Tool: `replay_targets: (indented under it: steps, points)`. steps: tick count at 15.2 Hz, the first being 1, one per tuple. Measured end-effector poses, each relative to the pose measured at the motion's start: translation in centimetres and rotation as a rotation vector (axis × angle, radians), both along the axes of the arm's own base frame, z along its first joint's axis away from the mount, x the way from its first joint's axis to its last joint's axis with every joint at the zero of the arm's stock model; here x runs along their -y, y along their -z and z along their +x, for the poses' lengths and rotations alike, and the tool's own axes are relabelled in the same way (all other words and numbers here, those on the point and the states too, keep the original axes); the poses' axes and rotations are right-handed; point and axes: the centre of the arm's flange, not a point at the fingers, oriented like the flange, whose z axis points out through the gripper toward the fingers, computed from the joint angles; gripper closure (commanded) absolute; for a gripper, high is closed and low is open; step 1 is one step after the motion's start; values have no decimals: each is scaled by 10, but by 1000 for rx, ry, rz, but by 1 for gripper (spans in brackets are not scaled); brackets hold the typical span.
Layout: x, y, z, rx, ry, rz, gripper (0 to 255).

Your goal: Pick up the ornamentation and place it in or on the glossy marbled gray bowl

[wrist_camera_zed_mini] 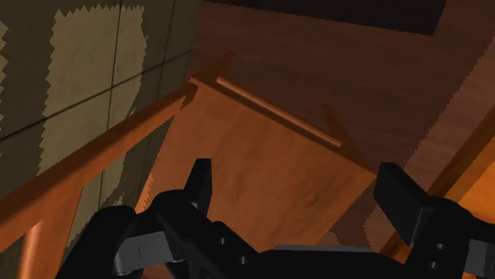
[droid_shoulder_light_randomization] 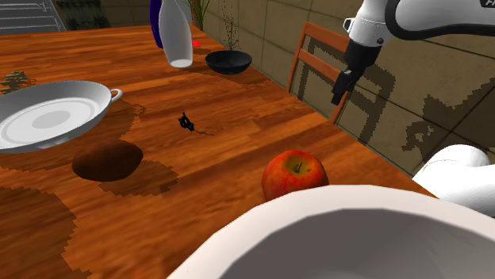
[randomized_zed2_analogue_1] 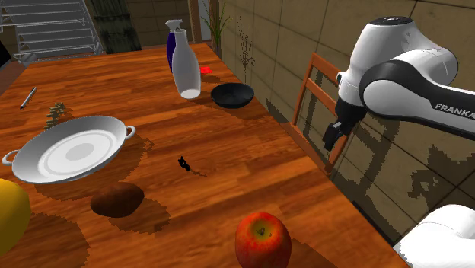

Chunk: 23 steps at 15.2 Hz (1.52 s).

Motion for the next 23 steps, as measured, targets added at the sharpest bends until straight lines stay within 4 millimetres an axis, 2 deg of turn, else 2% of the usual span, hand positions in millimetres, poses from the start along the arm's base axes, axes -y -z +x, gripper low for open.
replay_targets:
  steps: [2, 5, 18, 23]
  points:
    - [-5, 1, 2, 7, -4, 3, 0]
    - [-30, 4, 11, 47, -28, 17, 0]
    - [-174, 8, 49, 250, -148, 96, 0]
    - [-228, 1, 57, 330, -194, 126, 0]
